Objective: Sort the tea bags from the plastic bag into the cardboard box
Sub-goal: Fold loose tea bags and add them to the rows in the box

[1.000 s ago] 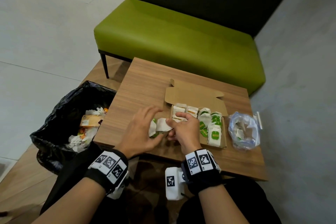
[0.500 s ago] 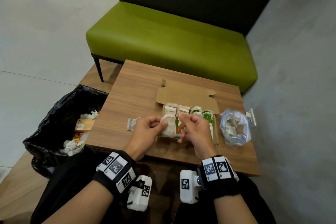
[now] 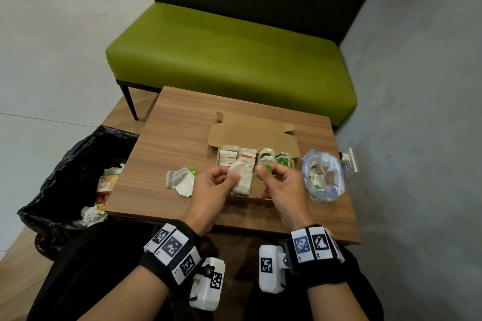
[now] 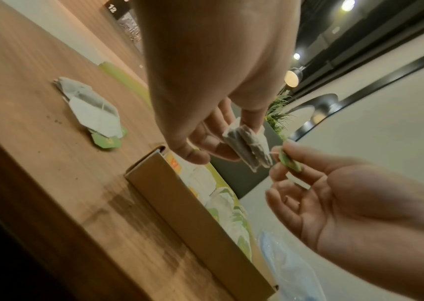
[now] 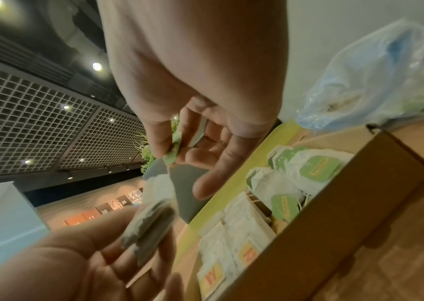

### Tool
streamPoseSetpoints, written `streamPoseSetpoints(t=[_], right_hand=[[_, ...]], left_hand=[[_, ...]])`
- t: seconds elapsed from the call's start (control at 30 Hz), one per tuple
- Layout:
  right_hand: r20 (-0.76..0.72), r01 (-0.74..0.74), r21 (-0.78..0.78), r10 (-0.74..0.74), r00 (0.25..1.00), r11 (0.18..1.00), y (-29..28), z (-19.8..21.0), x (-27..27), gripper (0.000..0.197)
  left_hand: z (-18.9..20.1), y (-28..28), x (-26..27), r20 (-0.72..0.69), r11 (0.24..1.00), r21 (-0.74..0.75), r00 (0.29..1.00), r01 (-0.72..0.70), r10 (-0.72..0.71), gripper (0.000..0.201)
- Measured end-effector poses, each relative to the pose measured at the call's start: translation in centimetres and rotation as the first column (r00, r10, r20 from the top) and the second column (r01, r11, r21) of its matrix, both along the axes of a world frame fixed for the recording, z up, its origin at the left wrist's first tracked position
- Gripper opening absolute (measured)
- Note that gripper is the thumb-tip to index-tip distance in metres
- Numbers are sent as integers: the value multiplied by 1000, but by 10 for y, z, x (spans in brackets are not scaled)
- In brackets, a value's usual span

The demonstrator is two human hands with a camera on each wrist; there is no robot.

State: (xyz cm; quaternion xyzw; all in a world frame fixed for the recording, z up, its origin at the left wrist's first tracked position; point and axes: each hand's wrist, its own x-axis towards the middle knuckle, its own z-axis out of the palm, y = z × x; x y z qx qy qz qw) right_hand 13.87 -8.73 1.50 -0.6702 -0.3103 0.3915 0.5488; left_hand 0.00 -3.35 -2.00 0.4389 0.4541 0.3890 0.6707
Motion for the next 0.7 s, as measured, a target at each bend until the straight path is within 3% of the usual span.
streamPoseSetpoints(t=[0.17, 0.33, 0.53, 0.7], right_hand=[[-122, -11, -24, 8, 992, 1000, -4, 3, 6, 11], [-217, -69, -28, 61, 974, 997, -11, 0, 10, 12], [-113, 183, 1, -182, 977, 983, -9, 2, 21, 12], [-11, 197, 26, -197, 980, 980, 3, 9, 25, 6]], left_hand=[[-8, -3, 8, -119, 994, 99, 991, -50, 62, 8], [-6, -5, 12, -138, 991, 126, 989, -36, 54, 8], [-6, -9, 8, -55, 996, 66, 997, 52, -48, 13], [-7, -6, 2, -61, 999, 34, 998, 29, -27, 17]])
